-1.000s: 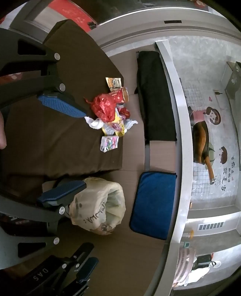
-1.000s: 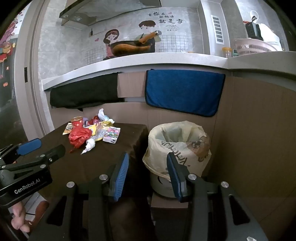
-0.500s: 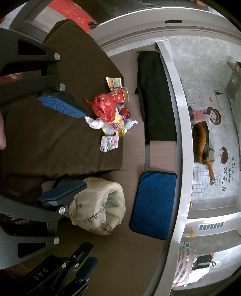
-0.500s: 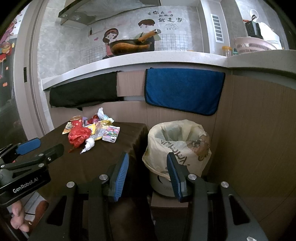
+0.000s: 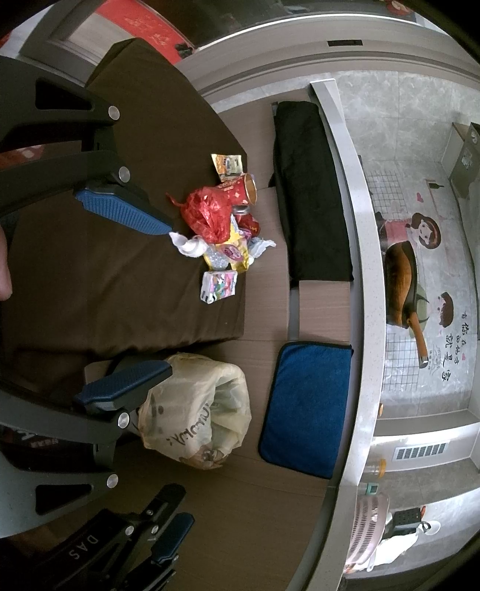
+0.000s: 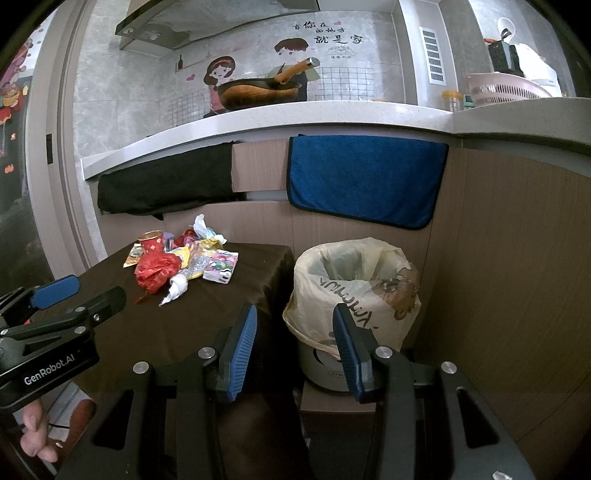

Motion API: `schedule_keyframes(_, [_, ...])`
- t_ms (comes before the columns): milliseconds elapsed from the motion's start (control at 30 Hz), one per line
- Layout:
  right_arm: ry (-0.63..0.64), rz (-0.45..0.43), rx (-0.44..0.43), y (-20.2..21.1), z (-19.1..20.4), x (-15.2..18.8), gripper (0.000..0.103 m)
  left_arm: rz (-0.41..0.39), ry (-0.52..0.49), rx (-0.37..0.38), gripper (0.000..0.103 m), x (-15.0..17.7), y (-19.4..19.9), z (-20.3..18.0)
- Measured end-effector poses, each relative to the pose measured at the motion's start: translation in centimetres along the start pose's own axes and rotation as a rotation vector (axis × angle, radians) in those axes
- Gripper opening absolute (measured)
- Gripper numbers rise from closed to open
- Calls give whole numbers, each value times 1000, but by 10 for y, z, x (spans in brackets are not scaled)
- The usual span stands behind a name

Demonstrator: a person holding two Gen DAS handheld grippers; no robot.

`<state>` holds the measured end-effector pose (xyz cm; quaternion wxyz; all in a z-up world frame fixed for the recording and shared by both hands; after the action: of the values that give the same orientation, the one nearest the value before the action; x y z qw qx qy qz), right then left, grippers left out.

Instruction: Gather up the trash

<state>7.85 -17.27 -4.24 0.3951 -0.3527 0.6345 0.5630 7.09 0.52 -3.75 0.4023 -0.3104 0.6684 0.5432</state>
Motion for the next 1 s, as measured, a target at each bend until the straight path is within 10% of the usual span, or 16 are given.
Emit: schedule_keyframes(1000, [0, 4, 1, -6, 1, 1, 40, 10, 6, 1, 71, 3, -4, 0])
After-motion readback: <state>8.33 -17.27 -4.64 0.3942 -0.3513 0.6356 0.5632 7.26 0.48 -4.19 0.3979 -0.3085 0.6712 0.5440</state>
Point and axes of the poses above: each gripper's, at about its wrist camera, not at the fingertips, and y roughly against the way its jaws point, z to its left, x to its underside, the point moved 8 cm from there along -y, roughly the way its jaws point, and after that the axes turned 13 degrees about x, right-handed, at the moved point
